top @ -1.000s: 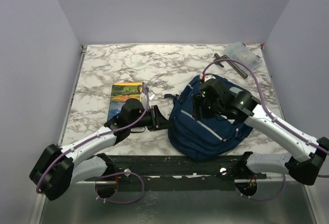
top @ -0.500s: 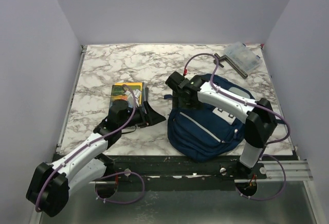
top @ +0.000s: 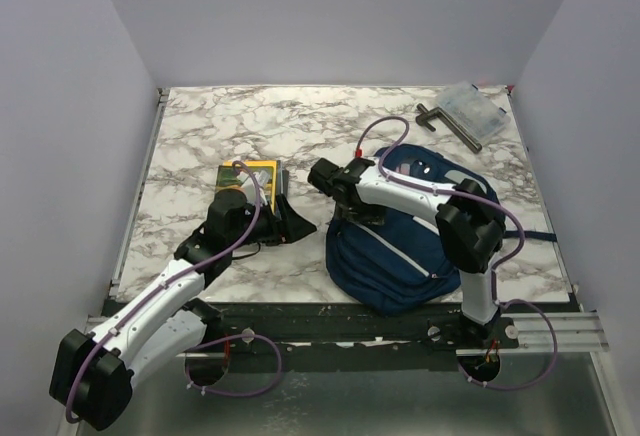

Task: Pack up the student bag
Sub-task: Unzip the student bag at the center of the board.

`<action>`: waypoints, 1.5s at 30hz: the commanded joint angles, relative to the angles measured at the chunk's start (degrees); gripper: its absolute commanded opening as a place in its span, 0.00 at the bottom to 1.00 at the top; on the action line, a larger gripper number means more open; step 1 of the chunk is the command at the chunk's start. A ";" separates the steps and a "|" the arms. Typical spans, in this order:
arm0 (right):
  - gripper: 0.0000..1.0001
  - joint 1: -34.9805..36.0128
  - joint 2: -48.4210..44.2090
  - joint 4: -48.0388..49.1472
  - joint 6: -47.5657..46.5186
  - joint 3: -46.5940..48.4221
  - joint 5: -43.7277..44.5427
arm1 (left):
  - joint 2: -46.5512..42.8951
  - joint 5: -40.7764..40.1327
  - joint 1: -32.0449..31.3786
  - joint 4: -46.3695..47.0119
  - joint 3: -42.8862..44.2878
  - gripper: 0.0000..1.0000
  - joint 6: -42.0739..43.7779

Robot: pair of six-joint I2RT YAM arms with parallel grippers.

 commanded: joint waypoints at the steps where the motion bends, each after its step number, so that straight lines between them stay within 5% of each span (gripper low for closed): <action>1: 0.64 0.25 -0.34 2.06 -0.60 -2.07 5.19 | 0.50 -1.08 0.35 -2.85 2.69 0.76 1.91; 6: 0.01 0.17 -7.58 5.36 -8.93 -3.66 5.41 | 4.57 1.55 1.63 -2.78 5.20 0.76 1.08; 16: 0.01 -4.00 -32.40 22.93 -33.10 -17.43 -11.46 | 22.70 15.22 1.81 -0.42 18.00 0.70 -2.75; 20: 0.01 -7.07 -38.38 23.58 -38.11 -21.19 -14.75 | 29.55 17.56 1.96 0.96 22.65 0.59 -3.39; 23: 0.01 -9.03 -41.40 25.03 -40.64 -24.42 -15.26 | 36.73 24.14 2.69 2.93 25.62 0.41 -5.48; 26: 0.01 -10.45 -42.75 25.44 -40.52 -26.27 -15.71 | 41.14 28.48 3.13 8.30 25.71 0.41 -8.63; 32: 0.01 -10.74 -44.17 25.26 -38.75 -25.82 -16.50 | 40.77 19.97 2.56 9.42 25.59 0.64 1.17; 35: 0.00 -10.80 -44.40 22.74 -37.87 -23.76 -15.56 | 35.39 9.88 -0.82 14.38 21.43 0.73 16.59; 38: 0.01 -10.85 -44.57 20.19 -37.00 -20.86 -15.71 | 37.08 7.88 -1.44 21.90 19.05 0.71 20.18; 42: 0.01 -10.89 -45.39 18.89 -37.15 -17.69 -16.98 | 41.73 9.45 -2.74 39.64 15.10 0.58 14.56; 45: 0.01 -11.00 -45.88 18.12 -38.50 -16.41 -17.14 | 42.88 5.29 -6.08 47.67 13.58 0.58 13.58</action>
